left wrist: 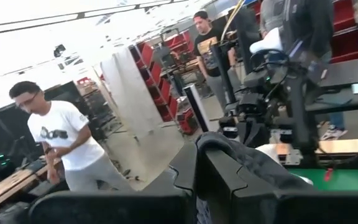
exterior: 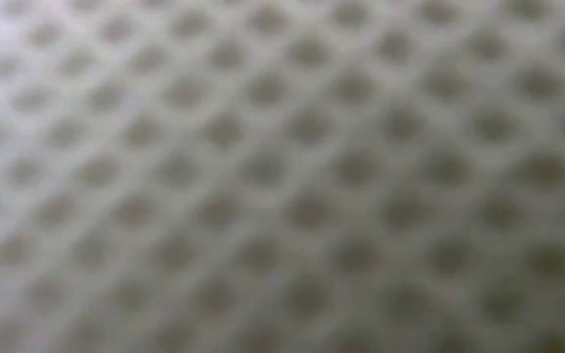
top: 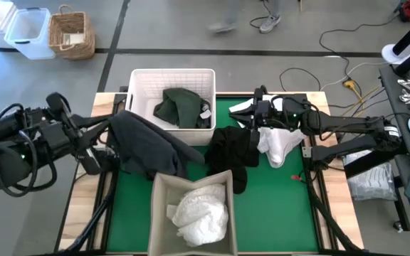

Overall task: Sort clothes
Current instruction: Put the black shorts into the white bin

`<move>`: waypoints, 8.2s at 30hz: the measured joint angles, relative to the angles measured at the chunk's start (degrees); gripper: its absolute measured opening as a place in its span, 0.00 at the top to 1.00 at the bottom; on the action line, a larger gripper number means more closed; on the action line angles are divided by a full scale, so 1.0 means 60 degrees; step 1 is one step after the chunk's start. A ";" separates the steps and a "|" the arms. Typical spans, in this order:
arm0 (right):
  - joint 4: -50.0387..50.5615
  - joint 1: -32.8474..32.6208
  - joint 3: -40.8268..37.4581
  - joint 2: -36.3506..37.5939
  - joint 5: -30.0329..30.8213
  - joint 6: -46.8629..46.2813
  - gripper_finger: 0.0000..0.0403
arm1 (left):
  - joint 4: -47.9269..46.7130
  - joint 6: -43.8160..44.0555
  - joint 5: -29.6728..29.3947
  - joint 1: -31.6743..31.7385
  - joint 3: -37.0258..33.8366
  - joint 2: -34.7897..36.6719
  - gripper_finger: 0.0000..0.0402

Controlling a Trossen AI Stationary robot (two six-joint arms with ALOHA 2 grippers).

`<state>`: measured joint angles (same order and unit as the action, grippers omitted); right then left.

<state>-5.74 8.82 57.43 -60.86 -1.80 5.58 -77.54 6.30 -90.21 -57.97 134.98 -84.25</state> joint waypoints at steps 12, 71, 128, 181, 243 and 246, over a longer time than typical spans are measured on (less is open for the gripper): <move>0.0363 -0.0015 0.0190 -0.0007 0.0020 -0.0076 0.97 | 0.4484 -0.4650 -0.0005 0.1671 0.0000 0.0000 1.00; 0.1319 0.0018 0.0110 -0.0015 0.0073 0.0510 0.97 | 1.4014 -1.3139 1.1740 0.9349 0.0000 -0.0404 1.00; 0.2323 0.0061 -0.0101 -0.0015 0.1082 0.1178 0.97 | 0.4874 -0.7110 0.8319 1.3146 -0.0022 -0.1013 1.00; 0.3712 0.0058 -0.0389 -0.0015 0.1067 0.1680 0.97 | -0.1493 -0.1700 0.8412 1.3146 -0.1933 -0.1002 1.00; 0.4094 0.0706 -0.0393 0.0004 0.1075 0.2352 0.97 | -0.1370 -0.0532 0.9055 1.3146 -0.5020 -0.0958 0.68; 0.4170 0.0706 -0.0393 0.0004 0.1071 0.2299 0.97 | -0.1370 -0.0529 0.9051 1.3145 -0.5020 -0.0958 0.62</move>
<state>19.28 13.06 55.07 -60.84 4.62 19.38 -85.76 3.13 -35.90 20.90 104.86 -90.00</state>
